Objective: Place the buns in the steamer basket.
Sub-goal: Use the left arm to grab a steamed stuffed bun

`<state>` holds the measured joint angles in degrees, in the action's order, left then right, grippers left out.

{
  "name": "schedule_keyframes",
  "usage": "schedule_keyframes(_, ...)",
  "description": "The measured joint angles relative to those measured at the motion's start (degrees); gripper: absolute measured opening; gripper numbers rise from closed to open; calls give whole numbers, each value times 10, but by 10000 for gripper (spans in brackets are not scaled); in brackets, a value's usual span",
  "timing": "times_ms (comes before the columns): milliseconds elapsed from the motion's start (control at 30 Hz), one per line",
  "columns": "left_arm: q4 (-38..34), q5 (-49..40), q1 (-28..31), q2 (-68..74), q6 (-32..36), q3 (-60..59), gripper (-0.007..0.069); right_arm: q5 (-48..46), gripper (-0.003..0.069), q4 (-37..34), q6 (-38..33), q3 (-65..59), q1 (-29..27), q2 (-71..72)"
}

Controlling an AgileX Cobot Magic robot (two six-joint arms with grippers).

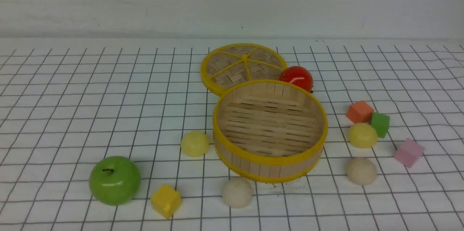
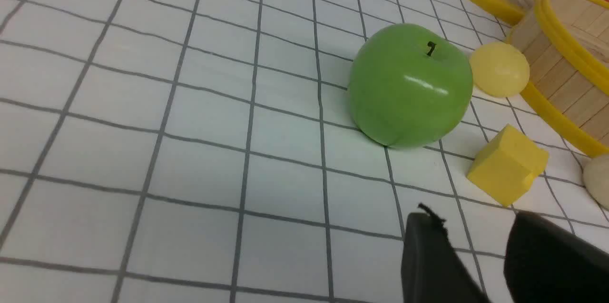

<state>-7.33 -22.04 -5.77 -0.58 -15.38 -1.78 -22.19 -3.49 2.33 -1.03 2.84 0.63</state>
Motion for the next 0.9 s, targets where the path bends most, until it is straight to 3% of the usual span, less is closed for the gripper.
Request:
schedule_keyframes(767, -12, 9, 0, 0, -6, 0, 237, 0, 241, 0, 0, 0, 0, 0)
schedule_keyframes(900, -138, 52, 0, 0, -78, 0, 237, 0, 241, 0, 0, 0, 0, 0)
